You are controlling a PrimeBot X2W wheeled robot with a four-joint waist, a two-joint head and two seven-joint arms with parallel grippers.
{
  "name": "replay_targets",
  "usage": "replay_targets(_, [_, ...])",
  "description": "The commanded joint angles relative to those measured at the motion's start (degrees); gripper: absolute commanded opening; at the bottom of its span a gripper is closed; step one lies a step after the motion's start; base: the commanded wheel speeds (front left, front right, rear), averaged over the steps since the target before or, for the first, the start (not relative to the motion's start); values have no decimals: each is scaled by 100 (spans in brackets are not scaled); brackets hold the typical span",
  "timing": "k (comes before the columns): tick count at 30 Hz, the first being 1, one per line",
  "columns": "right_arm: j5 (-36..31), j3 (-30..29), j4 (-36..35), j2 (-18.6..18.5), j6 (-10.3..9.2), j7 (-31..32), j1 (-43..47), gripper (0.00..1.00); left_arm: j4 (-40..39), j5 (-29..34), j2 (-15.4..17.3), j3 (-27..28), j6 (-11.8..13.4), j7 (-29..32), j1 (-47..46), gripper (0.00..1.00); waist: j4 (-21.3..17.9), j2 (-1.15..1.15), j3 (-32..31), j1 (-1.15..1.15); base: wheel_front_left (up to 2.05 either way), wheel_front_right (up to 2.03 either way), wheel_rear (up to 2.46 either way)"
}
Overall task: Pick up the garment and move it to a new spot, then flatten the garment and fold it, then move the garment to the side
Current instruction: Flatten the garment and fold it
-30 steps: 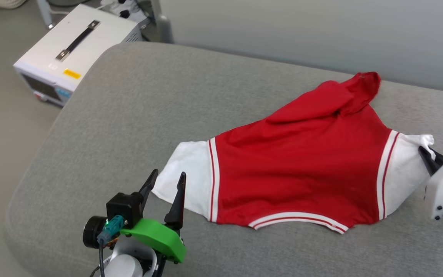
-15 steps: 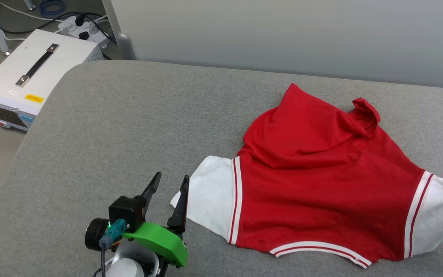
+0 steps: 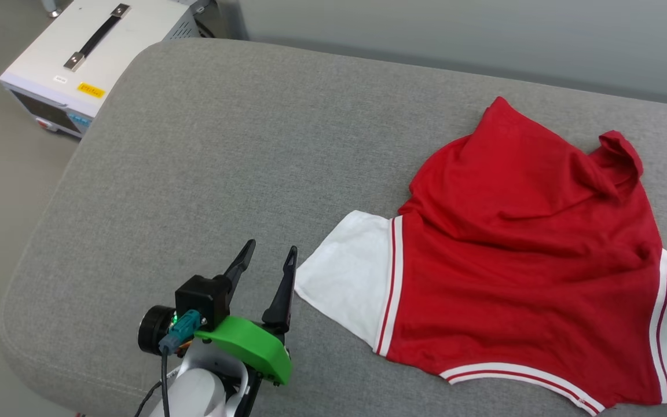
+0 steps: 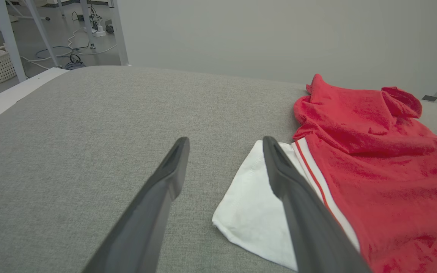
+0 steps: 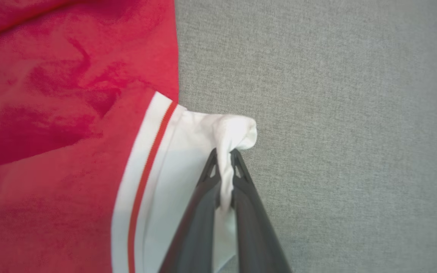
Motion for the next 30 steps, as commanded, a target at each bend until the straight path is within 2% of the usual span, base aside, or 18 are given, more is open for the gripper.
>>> replay_targets(1, [-59,32,204,-26,-3,-100,-174,0,24,3,-6,0,-17,-16,-96,100,200,0,163,0,0,0,0])
replay_targets(2, [-86,51,403,-22,-3,-180,-266,7,40,1,-5,-7,-19,-15,-107,100,227,0,165,0,0,0,0])
replay_targets(3, [-109,69,555,-21,-3,-258,-328,41,53,0,-4,-16,-23,-14,-113,100,251,0,160,0,0,0,0])
replay_targets(4, [-140,105,735,-21,-3,-363,-393,100,69,-2,-2,-26,-25,-14,-114,100,268,0,145,0,0,0,0])
replay_targets(10, [-208,242,1439,43,-3,-882,-525,100,149,-38,24,-35,3,-7,-48,100,246,0,-82,0,0,0,0])
replay_targets(16, [-18,352,1485,48,-3,-1648,-516,100,138,-115,72,-10,34,9,88,100,20,0,-416,0,0,0,0])
replay_targets(24, [237,622,566,1,-3,-2589,-101,100,129,-297,108,33,42,34,337,100,-423,0,-783,0,0,0,0])
replay_targets(30, [388,593,-478,205,-3,-3151,577,100,93,-428,94,86,44,-13,455,100,-701,0,-851,0,0,0,0])
